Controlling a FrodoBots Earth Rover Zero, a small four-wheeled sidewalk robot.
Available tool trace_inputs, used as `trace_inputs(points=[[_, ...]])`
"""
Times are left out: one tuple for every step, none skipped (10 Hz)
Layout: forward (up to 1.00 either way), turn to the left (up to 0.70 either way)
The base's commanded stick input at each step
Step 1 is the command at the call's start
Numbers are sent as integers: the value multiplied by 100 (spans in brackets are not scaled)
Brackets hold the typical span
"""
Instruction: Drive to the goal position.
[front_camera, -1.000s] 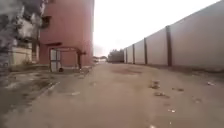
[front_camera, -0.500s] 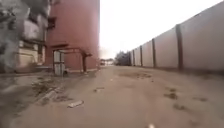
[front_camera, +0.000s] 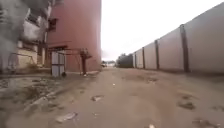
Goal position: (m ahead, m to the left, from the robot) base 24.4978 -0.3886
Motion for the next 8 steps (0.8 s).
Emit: trace_inputs(points=[[70, 0], [70, 0], [70, 0], [70, 0], [70, 0], [70, 0], [70, 0], [70, 0]])
